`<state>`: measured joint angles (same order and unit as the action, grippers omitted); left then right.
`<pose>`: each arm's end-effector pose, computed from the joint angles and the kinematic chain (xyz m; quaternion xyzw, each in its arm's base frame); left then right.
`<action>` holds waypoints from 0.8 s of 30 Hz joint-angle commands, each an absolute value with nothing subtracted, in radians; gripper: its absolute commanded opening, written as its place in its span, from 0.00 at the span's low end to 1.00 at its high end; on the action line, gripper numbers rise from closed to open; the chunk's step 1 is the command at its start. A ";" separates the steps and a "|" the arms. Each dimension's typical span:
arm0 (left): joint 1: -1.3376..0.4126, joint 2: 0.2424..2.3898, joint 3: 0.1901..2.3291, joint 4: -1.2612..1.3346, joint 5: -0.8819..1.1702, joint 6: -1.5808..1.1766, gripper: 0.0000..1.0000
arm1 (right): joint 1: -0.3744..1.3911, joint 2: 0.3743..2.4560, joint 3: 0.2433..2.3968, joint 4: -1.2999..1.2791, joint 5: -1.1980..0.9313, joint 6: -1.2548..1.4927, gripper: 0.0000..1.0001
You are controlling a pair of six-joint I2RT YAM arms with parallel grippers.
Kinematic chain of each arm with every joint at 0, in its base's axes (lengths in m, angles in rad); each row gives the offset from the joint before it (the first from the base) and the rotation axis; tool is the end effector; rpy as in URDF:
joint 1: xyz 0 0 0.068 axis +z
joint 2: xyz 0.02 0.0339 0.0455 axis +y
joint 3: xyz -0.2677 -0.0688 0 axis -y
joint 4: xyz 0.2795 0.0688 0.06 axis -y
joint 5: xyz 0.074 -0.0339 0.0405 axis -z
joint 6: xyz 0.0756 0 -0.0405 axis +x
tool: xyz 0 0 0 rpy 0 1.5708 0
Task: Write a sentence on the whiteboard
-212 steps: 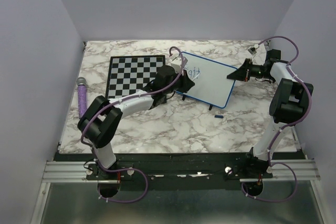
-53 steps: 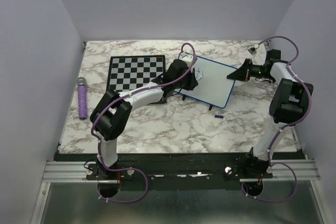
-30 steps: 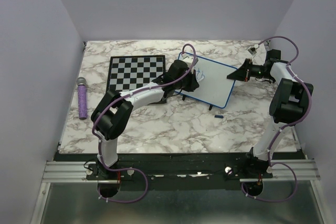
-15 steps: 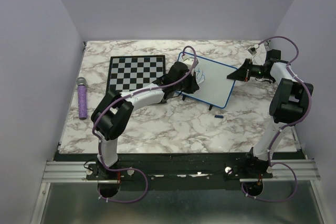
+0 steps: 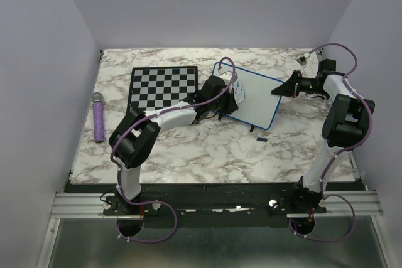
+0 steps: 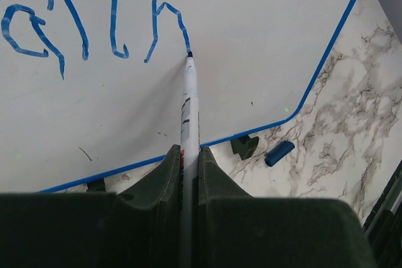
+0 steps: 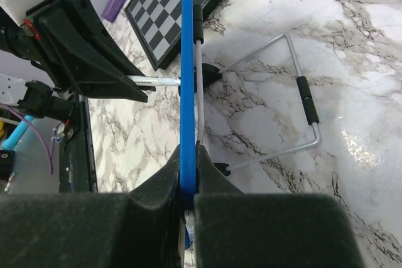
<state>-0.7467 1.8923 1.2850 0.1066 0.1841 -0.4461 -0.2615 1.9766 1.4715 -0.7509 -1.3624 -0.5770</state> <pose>0.3564 -0.3487 0.1861 0.1746 0.8399 -0.3506 0.3757 0.4317 -0.0390 0.1915 -0.2180 0.7422 0.5185 0.3644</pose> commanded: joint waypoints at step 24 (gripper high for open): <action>-0.671 1.559 1.119 0.206 0.229 -0.472 0.00 | -0.255 1.962 1.511 -0.752 -1.336 -0.634 0.01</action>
